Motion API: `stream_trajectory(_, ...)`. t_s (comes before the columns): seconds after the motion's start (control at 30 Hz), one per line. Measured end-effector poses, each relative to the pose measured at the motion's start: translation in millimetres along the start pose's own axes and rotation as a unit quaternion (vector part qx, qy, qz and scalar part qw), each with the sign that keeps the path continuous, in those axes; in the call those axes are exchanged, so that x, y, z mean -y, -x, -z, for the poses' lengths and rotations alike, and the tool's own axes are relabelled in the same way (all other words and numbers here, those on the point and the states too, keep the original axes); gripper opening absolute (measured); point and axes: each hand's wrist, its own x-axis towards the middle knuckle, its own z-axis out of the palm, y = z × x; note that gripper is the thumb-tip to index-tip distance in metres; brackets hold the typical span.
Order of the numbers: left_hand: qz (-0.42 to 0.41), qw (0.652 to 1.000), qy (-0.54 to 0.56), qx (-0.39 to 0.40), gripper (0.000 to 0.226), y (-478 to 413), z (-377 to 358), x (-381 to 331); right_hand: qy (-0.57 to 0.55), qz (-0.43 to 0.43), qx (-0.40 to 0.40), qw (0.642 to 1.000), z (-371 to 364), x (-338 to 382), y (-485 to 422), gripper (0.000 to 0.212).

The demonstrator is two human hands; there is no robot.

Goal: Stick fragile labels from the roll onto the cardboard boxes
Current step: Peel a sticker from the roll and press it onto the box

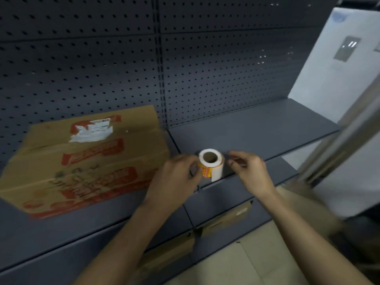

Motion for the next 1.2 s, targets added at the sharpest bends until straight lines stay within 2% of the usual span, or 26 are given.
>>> stream_trajectory(0.1,0.050,0.997,0.022,0.047,0.031,-10,-34,-4,-0.047,-0.035,0.043,0.997,-2,-14,2,0.036)
stream_trajectory(0.17,0.081,0.995,0.018,0.061,0.031,-13,-52,-6,-0.073,-0.047,0.064,0.994,-8,-21,0,0.043)
stream_trajectory(0.3,0.110,0.993,0.010,0.046,0.028,-17,-76,-10,-0.123,-0.061,0.105,0.985,-18,-27,-4,0.060)
stream_trajectory(0.43,0.127,0.991,0.020,0.030,0.027,-18,-84,-10,-0.168,-0.063,0.116,0.977,-23,-30,-3,0.065)
stream_trajectory(0.63,0.105,0.993,-0.050,-0.018,0.035,-16,-86,-9,-0.179,-0.032,0.090,0.979,-24,-30,9,0.053)
stream_trajectory(0.7,0.102,0.991,-0.075,-0.035,0.037,-15,-83,-9,-0.174,-0.016,0.105,0.979,-28,-31,12,0.058)
stream_trajectory(0.8,0.088,0.992,-0.076,-0.046,0.024,-13,-82,-3,-0.187,-0.011,0.117,0.975,-32,-32,18,0.061)
stream_trajectory(0.97,0.072,0.996,-0.015,-0.052,0.006,-5,-82,5,-0.218,-0.004,0.099,0.971,-31,-30,21,0.051)
stream_trajectory(1.13,0.055,0.997,0.039,-0.029,0.026,-2,-82,8,-0.216,0.025,0.070,0.973,-33,-26,22,0.028)
stream_trajectory(1.2,0.062,0.996,0.069,-0.012,0.018,0,-84,9,-0.213,0.028,0.068,0.974,-35,-23,23,0.020)
